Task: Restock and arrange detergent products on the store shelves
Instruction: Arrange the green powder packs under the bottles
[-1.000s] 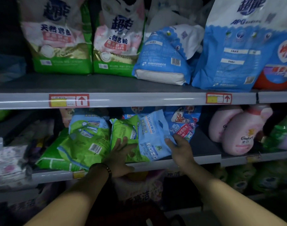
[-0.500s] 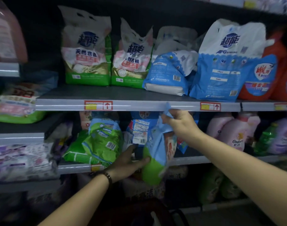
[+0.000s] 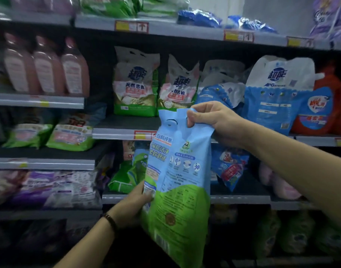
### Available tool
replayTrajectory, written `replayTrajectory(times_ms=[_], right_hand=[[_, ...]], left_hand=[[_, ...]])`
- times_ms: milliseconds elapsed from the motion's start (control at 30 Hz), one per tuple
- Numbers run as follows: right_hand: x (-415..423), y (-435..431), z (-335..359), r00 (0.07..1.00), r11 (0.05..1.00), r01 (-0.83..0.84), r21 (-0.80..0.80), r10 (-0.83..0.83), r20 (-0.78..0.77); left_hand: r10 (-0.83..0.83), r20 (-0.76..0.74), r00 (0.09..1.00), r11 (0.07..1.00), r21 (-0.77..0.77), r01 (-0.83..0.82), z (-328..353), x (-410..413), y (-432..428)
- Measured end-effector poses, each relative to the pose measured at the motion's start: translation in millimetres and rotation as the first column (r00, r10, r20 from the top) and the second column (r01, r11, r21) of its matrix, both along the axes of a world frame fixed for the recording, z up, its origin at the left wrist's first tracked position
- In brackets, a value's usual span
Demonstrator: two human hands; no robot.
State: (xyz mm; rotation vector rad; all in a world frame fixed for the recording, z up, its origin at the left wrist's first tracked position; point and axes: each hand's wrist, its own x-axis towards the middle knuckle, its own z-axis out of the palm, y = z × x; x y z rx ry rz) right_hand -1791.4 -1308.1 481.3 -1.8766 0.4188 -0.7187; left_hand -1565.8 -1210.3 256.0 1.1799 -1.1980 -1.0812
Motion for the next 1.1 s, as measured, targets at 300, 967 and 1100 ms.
replayTrajectory(times_ms=[300, 967, 1100], right_hand=[[93.1, 15.0, 14.1, 1.000, 0.994, -0.001, 0.105, 0.002, -0.008], [287.6, 87.1, -198.8, 0.979, 0.869, -0.083, 0.487, 0.162, -0.123], [335.0, 77.2, -210.3, 0.981, 0.689, -0.085, 0.720, 0.183, -0.059]], left_hand=[[0.373, -0.217, 0.902, 0.902, -0.143, -0.407, 38.8, 56.0, 87.6], [0.802, -0.373, 0.466, 0.552, 0.168, -0.817, 15.9, 235.5, 126.3], [0.874, -0.224, 0.431, 0.465, 0.133, -0.875, 20.9, 282.7, 117.4]])
